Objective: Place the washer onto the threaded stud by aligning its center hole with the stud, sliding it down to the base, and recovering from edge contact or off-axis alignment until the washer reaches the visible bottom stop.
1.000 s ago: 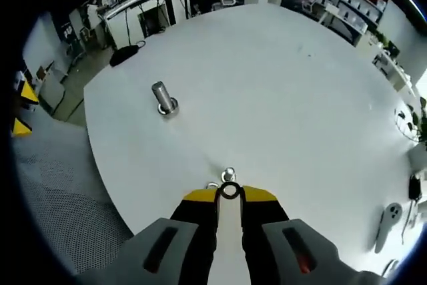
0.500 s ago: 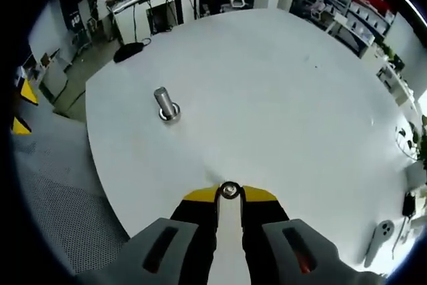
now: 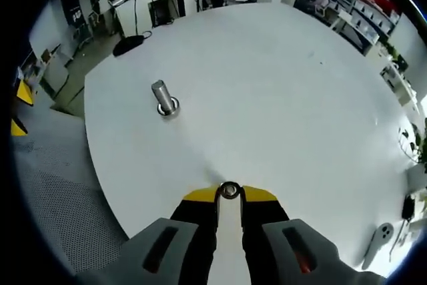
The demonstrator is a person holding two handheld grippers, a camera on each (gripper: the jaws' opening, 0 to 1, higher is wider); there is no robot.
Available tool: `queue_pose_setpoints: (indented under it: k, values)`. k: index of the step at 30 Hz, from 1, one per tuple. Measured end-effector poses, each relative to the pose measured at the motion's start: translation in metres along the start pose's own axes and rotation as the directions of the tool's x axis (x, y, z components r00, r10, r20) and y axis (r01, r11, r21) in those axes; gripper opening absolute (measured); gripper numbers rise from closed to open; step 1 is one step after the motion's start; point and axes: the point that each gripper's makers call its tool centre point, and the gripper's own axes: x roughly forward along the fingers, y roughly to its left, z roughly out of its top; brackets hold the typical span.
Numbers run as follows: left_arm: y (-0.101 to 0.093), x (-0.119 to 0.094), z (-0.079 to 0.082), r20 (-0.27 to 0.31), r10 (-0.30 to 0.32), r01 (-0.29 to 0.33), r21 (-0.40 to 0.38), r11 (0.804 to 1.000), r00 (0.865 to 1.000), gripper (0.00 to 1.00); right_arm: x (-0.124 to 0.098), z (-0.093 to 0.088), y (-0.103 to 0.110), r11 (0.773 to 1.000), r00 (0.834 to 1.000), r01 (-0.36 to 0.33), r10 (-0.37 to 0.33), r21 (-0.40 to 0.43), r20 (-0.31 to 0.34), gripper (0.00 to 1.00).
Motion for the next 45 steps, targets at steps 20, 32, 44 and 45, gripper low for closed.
queue_pose_setpoints:
  k: [20, 32, 44, 45]
  values:
    - [-0.002, 0.002, -0.003, -0.015, -0.018, 0.017, -0.005, 1.000, 1.000, 0.16, 0.027, -0.020, -0.002, 1.000, 0.999, -0.017, 0.018, 0.021, -0.045, 0.14]
    - [-0.005, 0.003, -0.005, -0.027, -0.032, 0.032, -0.002, 0.999, 0.999, 0.15, 0.035, -0.031, -0.006, 1.000, 0.996, -0.023, 0.024, 0.011, -0.084, 0.14]
    - [-0.006, 0.003, -0.005, -0.030, -0.036, 0.036, -0.005, 0.999, 0.999, 0.15, 0.037, -0.032, -0.006, 0.999, 0.996, -0.031, 0.032, 0.006, -0.089, 0.17]
    - [-0.006, 0.003, -0.005, -0.031, -0.036, 0.036, -0.005, 0.999, 0.999, 0.15, 0.038, -0.034, -0.008, 1.000, 0.995, -0.025, 0.024, -0.013, -0.099, 0.18]
